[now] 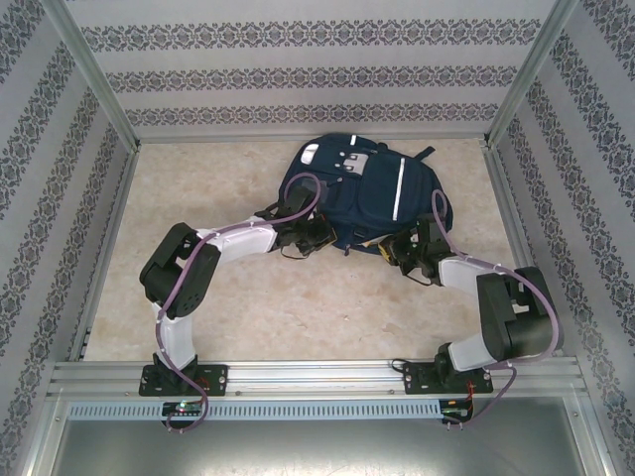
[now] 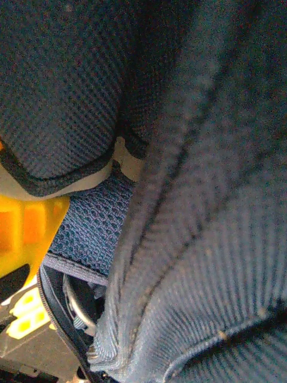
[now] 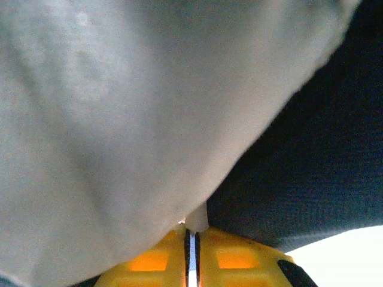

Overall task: Pack the student bag
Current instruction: Rotate the student bag at the top-center of the table.

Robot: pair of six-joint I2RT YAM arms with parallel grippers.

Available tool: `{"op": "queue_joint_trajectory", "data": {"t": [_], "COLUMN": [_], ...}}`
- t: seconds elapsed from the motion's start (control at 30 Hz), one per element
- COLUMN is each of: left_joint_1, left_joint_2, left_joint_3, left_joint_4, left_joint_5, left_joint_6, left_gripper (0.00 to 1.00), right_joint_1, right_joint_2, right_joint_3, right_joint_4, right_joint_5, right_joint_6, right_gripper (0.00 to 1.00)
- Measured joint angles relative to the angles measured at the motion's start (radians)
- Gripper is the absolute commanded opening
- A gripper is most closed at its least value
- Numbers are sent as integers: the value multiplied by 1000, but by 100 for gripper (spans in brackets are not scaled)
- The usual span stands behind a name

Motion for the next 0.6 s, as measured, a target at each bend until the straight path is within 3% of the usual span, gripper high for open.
{"op": "queue_joint_trajectory", "data": {"t": [0.2, 0.33, 0.6], "left_joint_1": [-15, -18, -18], "left_joint_2": [0, 1, 16], "left_joint_3": [0, 0, 25], "left_joint_4": [16, 19, -8], "left_joint_5": [-5, -11, -10], "left_joint_6": [1, 1, 0], "left_gripper": [0, 0, 0], "right_joint_1": [-32, -40, 55], "right_joint_2": [82, 108, -93], "right_joint_3": [78, 99, 68], "right_joint_4": [-22, -22, -145], "right_joint_5": [-28, -56, 30], "right_joint_6": [0, -10, -155], "right_gripper": [26, 27, 28]}}
